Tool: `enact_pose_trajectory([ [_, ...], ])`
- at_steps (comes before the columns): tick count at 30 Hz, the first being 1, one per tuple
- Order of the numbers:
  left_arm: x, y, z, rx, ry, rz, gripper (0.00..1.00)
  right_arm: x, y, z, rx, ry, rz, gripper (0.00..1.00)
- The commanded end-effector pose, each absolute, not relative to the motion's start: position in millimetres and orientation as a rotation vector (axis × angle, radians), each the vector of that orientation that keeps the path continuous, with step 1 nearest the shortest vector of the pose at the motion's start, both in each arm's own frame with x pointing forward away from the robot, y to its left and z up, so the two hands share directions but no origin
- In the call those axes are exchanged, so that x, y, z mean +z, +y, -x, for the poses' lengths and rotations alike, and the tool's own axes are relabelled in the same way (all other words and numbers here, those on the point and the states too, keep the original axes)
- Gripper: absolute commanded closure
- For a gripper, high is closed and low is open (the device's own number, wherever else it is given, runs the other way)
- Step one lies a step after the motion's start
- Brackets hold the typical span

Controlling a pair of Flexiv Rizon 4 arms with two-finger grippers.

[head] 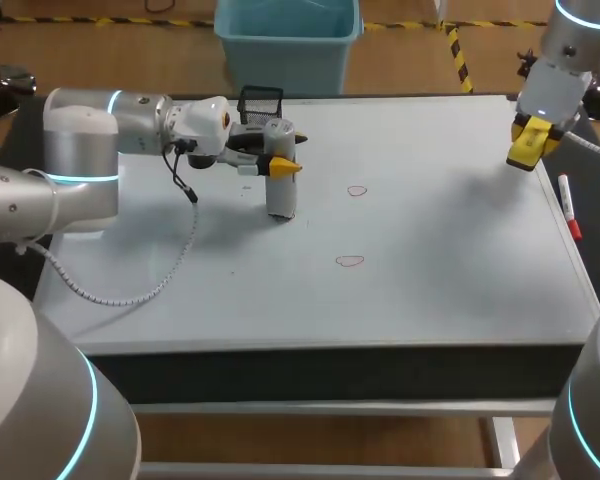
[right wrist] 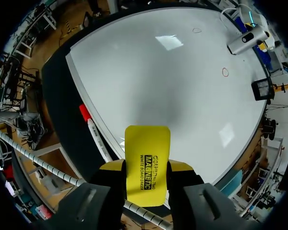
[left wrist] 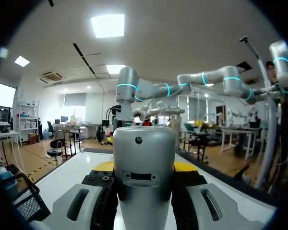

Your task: Pick up the inspection probe, press it on each red-marked spot on the whiteboard one by one, put down the probe, pick up the eraser, and wipe off all the red marks.

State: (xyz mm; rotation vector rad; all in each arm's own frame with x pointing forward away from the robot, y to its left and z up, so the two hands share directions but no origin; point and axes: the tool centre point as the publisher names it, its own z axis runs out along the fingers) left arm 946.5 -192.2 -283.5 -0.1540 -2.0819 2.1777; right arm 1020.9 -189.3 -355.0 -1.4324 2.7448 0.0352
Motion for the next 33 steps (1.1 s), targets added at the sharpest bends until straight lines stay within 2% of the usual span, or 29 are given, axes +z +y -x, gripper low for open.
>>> enact_pose_trajectory([
  [1,-285,-193,-947,2.177,-2.08,0.157,1.0,-354,-190,-1021,0.031,2.745,1.435,1.0],
  [14,-265,-174,-956,2.204,-2.116,0.135,1.0,-354,-190,-1021,0.031,2.745,1.435,1.0],
  [33,-217,-41,-1032,2.337,-2.306,-0.12,1.0,-354,-190,-1021,0.031,2.745,1.435,1.0],
])
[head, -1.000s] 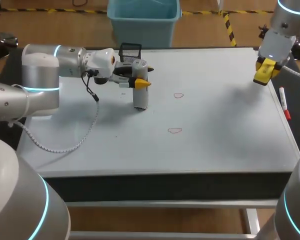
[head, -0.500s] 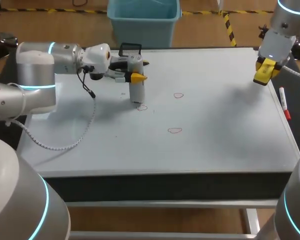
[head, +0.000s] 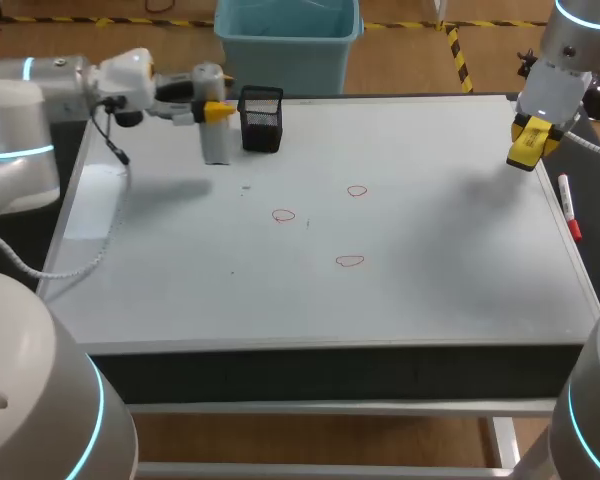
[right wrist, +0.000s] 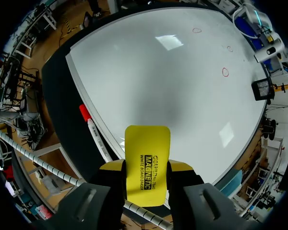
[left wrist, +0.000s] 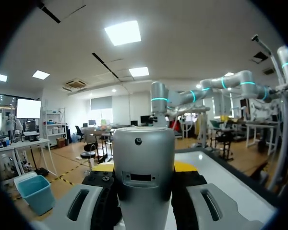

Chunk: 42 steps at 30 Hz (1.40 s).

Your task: Pick up the inspection probe, press it on each red-marked spot on the whiteboard one by one, put down the probe, pick up the eraser, and wipe off all the red marks.

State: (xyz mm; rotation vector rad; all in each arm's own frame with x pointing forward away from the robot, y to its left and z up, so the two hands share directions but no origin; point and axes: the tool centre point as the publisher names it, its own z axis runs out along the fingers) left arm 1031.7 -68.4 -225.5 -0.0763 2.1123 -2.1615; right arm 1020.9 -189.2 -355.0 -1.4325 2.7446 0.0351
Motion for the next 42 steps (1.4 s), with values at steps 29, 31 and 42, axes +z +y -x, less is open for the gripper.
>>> enact_pose_trajectory([
  [29,-228,82,-1084,-2.003,2.042,0.311,1.0,-354,-190,-1021,0.031,2.745,1.435,1.0],
  [31,-228,88,-1086,-2.003,2.037,0.316,1.0,-354,-190,-1021,0.031,2.745,1.435,1.0],
  [42,-228,88,-1086,-2.003,2.037,0.316,1.0,-354,-190,-1021,0.031,2.745,1.435,1.0],
])
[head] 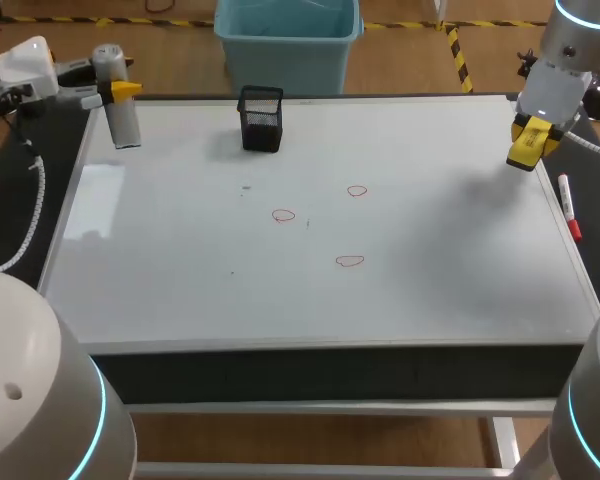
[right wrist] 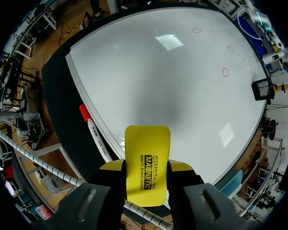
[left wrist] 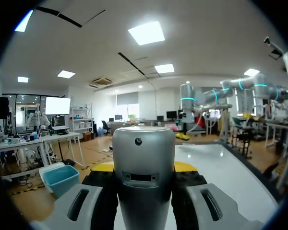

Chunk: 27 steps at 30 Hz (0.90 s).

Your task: Pick up the inspection probe, press it on each red-marked spot on the whiteboard one by one, put down the probe, pick up the eraser, and wipe off all the red marks.

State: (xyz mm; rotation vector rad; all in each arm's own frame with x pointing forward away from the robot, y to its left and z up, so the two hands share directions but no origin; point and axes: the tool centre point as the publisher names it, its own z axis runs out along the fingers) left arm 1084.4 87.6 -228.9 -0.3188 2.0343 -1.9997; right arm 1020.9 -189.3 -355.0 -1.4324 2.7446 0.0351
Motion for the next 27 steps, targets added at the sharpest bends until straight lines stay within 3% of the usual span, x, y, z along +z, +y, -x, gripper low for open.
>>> enact_pose_trajectory([
  [1,-228,88,-1086,-2.003,2.037,0.316,1.0,-354,-190,-1021,0.031,2.745,1.435,1.0],
  [6,-228,88,-1086,-2.003,2.037,0.316,1.0,-354,-185,-1020,0.019,2.742,1.455,1.0],
  [27,-228,88,-1086,-2.003,2.037,0.316,1.0,-347,-17,-939,0.009,2.487,1.78,1.0],
])
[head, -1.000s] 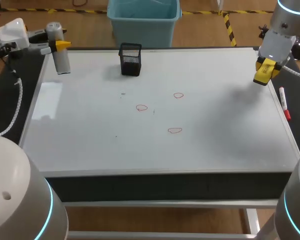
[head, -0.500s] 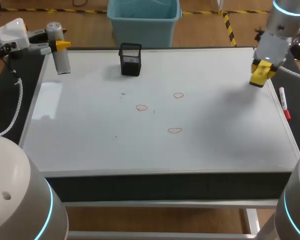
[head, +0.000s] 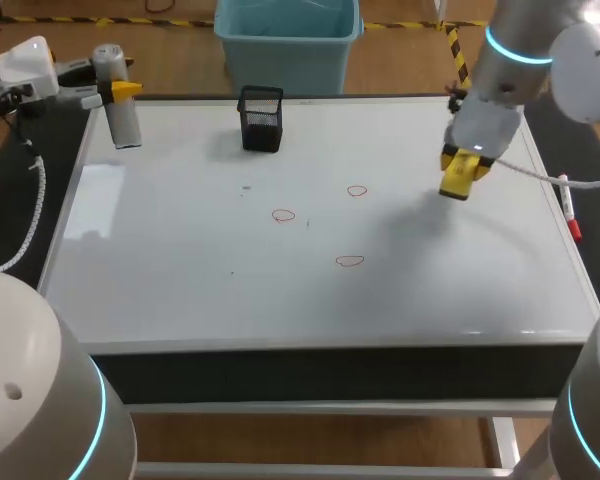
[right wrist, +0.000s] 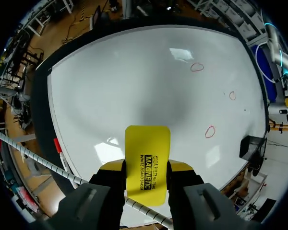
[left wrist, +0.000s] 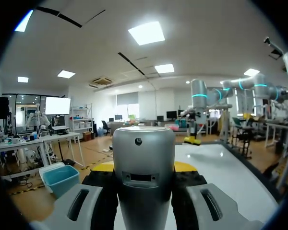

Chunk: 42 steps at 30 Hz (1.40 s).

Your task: Pick up the inspection probe, press it on each red-marked spot on the whiteboard one by one, put down the probe, pick up the eraser, and wipe off all the red marks.

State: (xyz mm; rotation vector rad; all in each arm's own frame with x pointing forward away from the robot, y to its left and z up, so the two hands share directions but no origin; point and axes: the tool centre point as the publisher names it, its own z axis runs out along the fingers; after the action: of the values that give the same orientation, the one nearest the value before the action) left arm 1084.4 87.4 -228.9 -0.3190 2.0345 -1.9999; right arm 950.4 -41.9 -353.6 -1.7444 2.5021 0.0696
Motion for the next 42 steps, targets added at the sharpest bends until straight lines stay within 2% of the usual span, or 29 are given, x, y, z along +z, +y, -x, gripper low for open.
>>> enact_pose_trajectory([
  [1,-228,88,-1086,-2.003,2.037,0.316,1.0,-347,-8,-936,0.005,2.461,1.811,1.0],
  [22,-228,88,-1086,-2.003,2.037,0.316,1.0,-389,167,-930,0.147,2.268,2.18,1.0],
  [35,-228,88,-1086,-2.003,2.037,0.316,1.0,-392,238,-930,0.128,2.241,2.284,1.0],
  [42,-228,88,-1086,-2.003,2.037,0.316,1.0,-402,259,-929,0.139,2.247,2.318,1.0],
])
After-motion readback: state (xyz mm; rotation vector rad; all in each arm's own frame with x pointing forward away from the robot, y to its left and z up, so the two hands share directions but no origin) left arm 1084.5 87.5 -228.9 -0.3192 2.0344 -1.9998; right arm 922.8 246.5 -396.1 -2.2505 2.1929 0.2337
